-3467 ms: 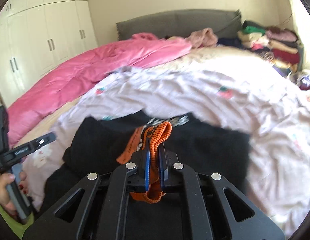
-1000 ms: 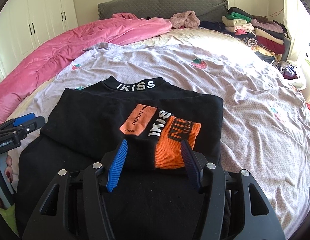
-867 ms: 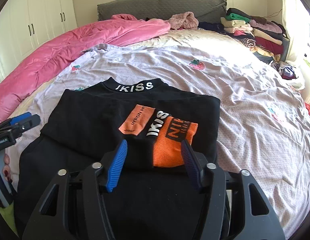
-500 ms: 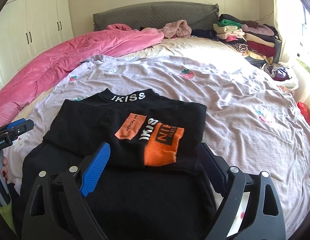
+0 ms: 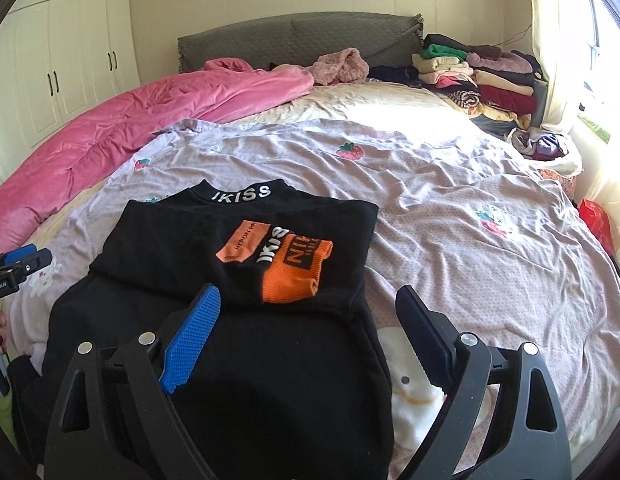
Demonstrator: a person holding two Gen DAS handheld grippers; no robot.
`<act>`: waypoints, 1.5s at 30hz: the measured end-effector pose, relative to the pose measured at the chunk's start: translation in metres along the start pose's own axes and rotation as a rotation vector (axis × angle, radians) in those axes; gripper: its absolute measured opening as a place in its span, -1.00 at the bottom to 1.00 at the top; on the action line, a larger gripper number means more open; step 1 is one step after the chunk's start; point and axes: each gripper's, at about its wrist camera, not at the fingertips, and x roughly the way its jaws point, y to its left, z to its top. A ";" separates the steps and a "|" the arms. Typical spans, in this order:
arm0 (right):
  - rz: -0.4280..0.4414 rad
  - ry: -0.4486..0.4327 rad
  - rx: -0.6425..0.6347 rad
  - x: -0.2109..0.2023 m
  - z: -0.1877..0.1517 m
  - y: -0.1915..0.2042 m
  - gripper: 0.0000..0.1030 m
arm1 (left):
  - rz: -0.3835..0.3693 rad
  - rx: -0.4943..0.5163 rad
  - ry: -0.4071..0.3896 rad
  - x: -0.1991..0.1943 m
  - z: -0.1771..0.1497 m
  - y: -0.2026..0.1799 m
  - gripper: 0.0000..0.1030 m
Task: Fold small clothes
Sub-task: 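Open both tools and lift them away from the folded sweatshirt, then move both tools down to the hem of the black sweatshirt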
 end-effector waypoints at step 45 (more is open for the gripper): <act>0.035 0.240 -0.009 -0.044 -0.145 -0.035 0.66 | -0.040 -0.061 0.281 -0.026 -0.124 0.034 0.15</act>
